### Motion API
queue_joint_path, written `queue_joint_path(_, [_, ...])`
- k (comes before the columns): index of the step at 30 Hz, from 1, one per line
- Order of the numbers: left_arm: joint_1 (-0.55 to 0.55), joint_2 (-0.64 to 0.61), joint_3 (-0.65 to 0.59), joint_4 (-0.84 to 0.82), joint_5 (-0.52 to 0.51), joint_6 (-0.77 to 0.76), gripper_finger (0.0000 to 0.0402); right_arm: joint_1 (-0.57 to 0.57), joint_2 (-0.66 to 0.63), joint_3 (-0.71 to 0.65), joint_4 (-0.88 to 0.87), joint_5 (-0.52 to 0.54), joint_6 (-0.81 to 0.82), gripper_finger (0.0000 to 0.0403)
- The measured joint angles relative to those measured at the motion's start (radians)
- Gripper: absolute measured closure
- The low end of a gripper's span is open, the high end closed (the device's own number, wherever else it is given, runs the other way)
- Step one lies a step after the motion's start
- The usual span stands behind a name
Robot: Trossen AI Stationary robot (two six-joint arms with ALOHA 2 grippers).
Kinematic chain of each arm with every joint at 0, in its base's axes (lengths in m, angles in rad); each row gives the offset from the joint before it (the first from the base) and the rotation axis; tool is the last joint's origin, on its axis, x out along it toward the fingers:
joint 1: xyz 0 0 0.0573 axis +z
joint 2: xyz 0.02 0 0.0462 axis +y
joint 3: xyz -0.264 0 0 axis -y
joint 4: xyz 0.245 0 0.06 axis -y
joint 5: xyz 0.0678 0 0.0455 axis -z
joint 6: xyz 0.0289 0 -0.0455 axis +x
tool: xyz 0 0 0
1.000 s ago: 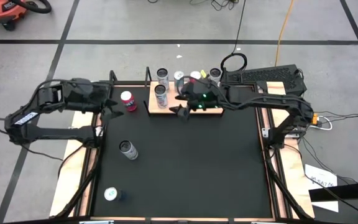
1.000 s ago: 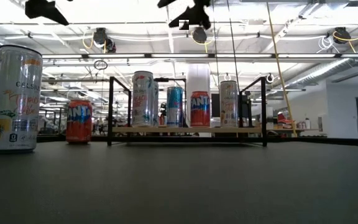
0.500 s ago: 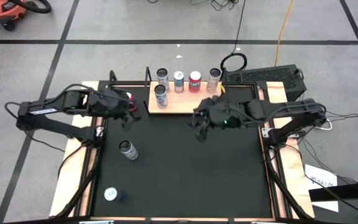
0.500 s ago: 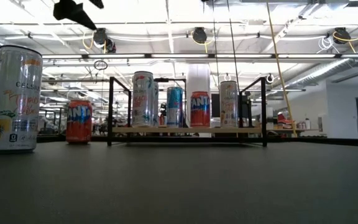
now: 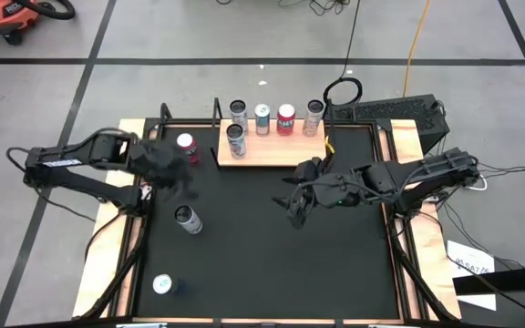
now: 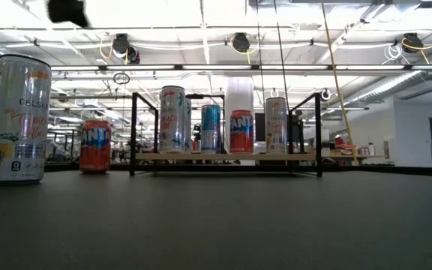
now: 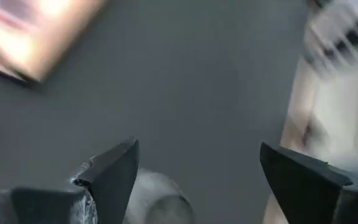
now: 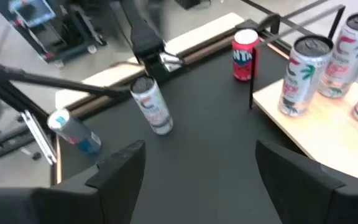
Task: Place canned beverage on shelf
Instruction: Put the blue soda can on the shelf aligned with the other blue soda can
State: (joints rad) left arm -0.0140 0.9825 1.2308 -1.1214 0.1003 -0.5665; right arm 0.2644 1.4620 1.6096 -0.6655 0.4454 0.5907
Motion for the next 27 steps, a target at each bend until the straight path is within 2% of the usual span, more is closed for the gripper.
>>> queue_joint_path(3, [-0.140, -0.002, 0.000, -0.055, 0.151, -0.055, 0.0090, 0.000, 0.000, 0.000, -0.041, -0.002, 0.000, 0.0110])
queue_joint_path(6, [-0.307, -0.002, 0.000, -0.054, 0.170, -0.186, 0.0114, 0.000, 0.000, 0.000, -0.066, -0.002, 0.001, 0.0110])
queue_joint_path(8, [-0.416, 0.011, 0.001, -0.055, 0.139, -0.287, 0.0123, 0.004, 0.000, 0.000, -0.078, -0.002, 0.000, 0.0110])
queue_joint_path(11, [-0.560, 0.055, 0.001, -0.055, 0.031, -0.428, 0.0127, 0.015, 0.000, 0.000, -0.085, 0.000, -0.005, 0.0110])
queue_joint_path(15, [-0.686, 0.142, 0.001, -0.055, -0.071, -0.613, 0.0126, 0.035, 0.000, 0.000, -0.098, 0.034, -0.006, 0.0110])
queue_joint_path(19, [-0.756, 0.222, 0.000, -0.047, -0.071, -0.741, 0.0101, 0.052, 0.000, 0.000, -0.109, 0.081, -0.008, 0.0110])
queue_joint_path(25, [-0.857, 0.323, 0.000, 0.004, -0.013, -0.865, 0.0021, 0.053, 0.000, 0.000, -0.154, 0.079, -0.002, 0.0110])
queue_joint_path(27, [-0.880, 0.353, 0.000, 0.001, 0.000, -0.897, 0.0007, 0.053, 0.000, 0.000, -0.154, 0.079, -0.001, 0.0110])
